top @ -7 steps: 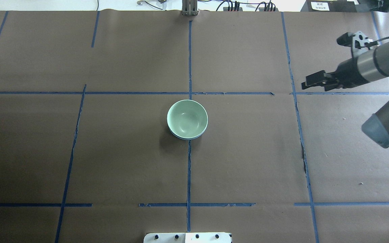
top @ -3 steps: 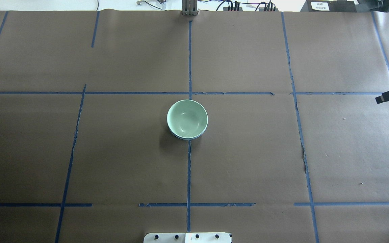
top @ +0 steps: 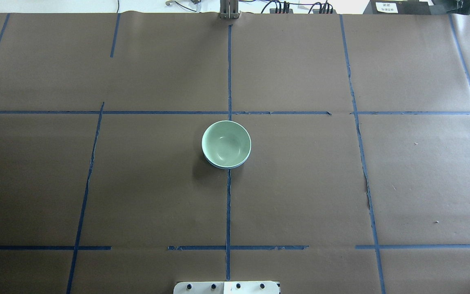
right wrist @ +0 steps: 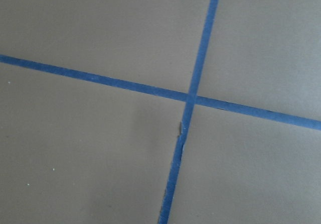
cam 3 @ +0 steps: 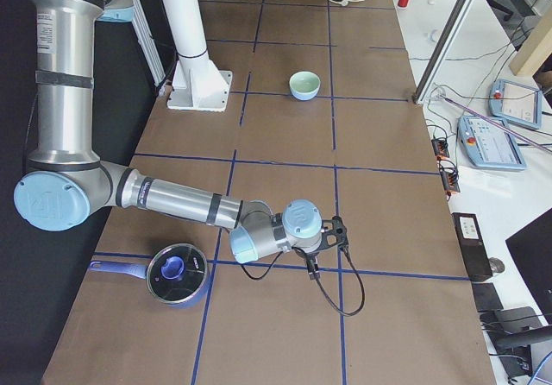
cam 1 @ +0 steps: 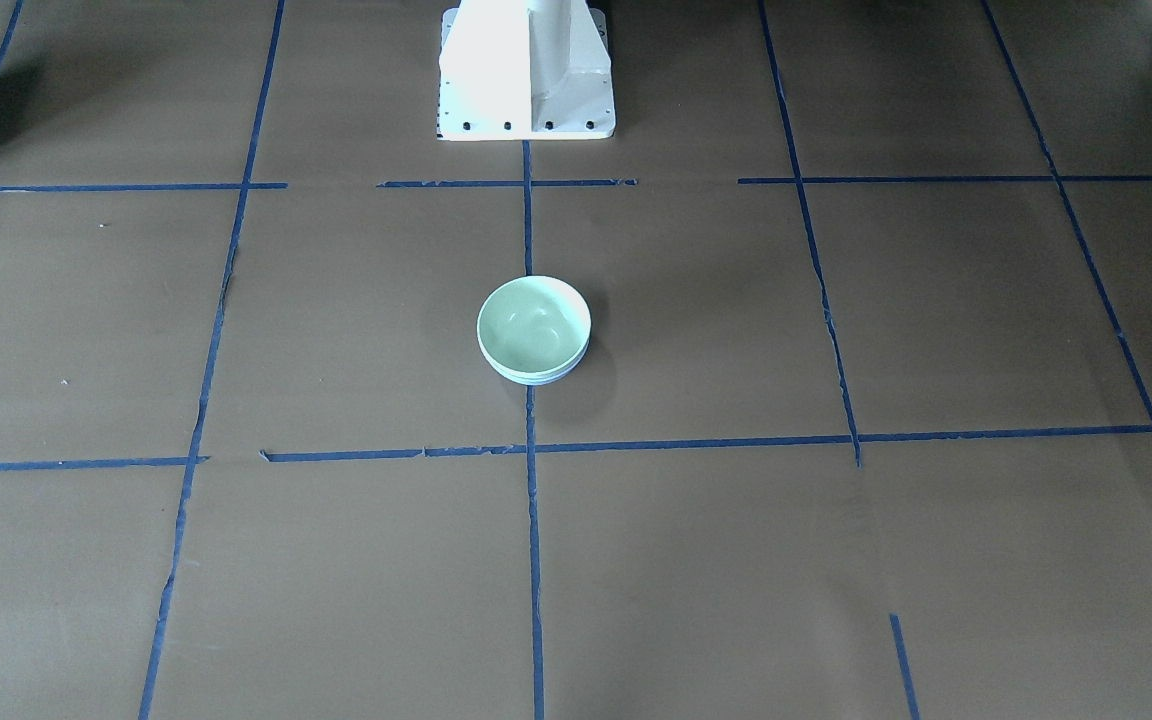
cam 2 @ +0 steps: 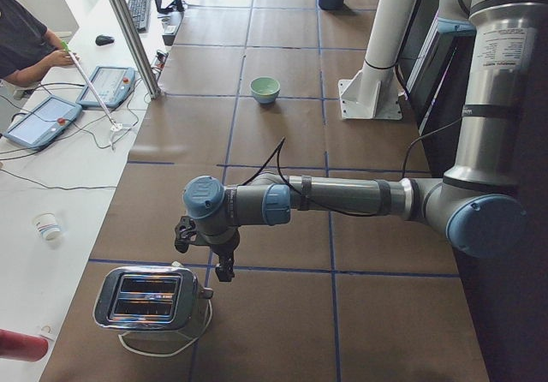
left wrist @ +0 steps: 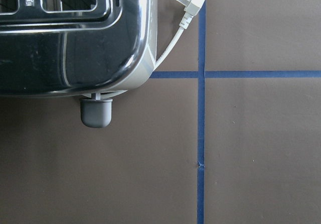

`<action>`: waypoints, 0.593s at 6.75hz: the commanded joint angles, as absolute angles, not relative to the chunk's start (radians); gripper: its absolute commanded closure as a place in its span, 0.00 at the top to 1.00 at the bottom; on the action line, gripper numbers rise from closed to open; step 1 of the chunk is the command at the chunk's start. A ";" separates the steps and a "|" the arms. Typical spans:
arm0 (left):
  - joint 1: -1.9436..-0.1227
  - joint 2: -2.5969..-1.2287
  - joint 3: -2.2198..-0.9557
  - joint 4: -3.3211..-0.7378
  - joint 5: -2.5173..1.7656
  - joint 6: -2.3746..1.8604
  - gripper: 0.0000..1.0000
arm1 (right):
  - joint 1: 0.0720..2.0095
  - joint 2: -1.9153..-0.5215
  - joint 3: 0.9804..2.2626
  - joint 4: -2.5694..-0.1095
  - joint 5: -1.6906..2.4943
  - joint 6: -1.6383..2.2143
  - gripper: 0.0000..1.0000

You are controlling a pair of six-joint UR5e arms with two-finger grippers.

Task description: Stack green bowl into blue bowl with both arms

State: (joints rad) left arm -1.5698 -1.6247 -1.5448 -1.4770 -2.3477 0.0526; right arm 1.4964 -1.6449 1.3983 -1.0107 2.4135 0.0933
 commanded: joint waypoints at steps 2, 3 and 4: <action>-1.571 -1.624 -1.546 -1.479 -2.349 0.055 1.00 | 1.586 -1.589 1.454 -1.242 2.439 0.052 1.00; -1.571 -1.624 -1.546 -1.480 -2.349 0.058 1.00 | 1.589 -1.588 1.486 -1.323 2.468 0.043 1.00; -1.571 -1.624 -1.546 -1.480 -2.349 0.060 1.00 | 1.583 -1.591 1.581 -1.445 2.467 0.041 1.00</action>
